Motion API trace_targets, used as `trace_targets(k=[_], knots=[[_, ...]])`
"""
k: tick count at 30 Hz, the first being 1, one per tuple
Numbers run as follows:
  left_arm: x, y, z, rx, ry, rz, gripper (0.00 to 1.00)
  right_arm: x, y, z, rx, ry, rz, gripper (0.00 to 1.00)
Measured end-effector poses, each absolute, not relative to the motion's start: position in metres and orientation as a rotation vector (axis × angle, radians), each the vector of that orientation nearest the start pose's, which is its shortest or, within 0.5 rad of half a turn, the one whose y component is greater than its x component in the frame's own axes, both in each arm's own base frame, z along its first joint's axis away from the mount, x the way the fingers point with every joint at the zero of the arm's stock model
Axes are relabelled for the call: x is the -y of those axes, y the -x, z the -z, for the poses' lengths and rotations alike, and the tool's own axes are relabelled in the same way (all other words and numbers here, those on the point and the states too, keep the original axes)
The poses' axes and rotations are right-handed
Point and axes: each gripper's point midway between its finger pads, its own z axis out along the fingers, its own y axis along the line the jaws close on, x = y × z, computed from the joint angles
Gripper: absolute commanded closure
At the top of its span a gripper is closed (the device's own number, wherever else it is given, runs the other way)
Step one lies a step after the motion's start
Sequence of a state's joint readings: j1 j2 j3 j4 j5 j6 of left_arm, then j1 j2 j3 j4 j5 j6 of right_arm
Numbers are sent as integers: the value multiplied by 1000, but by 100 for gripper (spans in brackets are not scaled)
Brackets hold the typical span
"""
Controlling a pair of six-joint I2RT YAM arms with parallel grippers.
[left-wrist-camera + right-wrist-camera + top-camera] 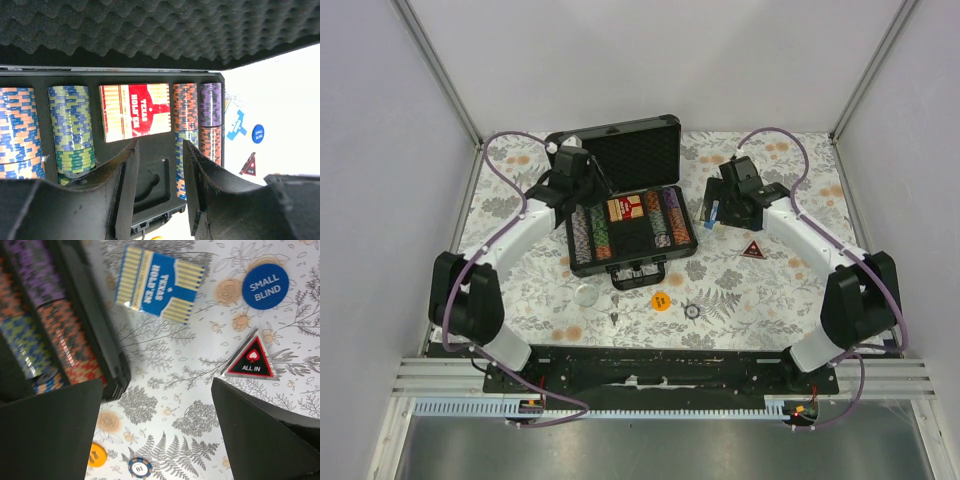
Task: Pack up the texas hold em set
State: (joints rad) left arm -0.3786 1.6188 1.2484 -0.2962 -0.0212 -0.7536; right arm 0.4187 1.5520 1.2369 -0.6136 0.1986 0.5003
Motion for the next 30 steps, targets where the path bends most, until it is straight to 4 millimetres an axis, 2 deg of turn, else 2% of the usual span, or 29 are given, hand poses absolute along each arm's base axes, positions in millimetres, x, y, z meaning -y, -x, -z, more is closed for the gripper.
trace_targets(k=[3,4,8,10,13,22,26,30], knots=[[192,-410,-183,-2219,401,611,45,-133,-368,-125,-2500,-267,-144,2],[191,-406,-186,-2212,387,619,44,-125,-375,-113,-2529,-306,-129,2],[189,-394,-196,-2191,331,632,40,-118,-403,-85,-2598,-327,-120,2],[189,-389,-198,-2187,307,643,40,-118,-411,-73,-2632,-248,-110,2],[190,-385,-198,-2191,283,657,39,-121,-421,-66,-2655,-54,-99,2],[188,-382,-195,-2212,259,709,39,-124,-433,-68,-2598,527,-104,6],[185,-384,-194,-2217,260,721,39,-124,-433,-60,-2600,679,-151,7],[182,-386,-190,-2229,266,729,39,-124,-444,-51,-2595,768,-152,7]])
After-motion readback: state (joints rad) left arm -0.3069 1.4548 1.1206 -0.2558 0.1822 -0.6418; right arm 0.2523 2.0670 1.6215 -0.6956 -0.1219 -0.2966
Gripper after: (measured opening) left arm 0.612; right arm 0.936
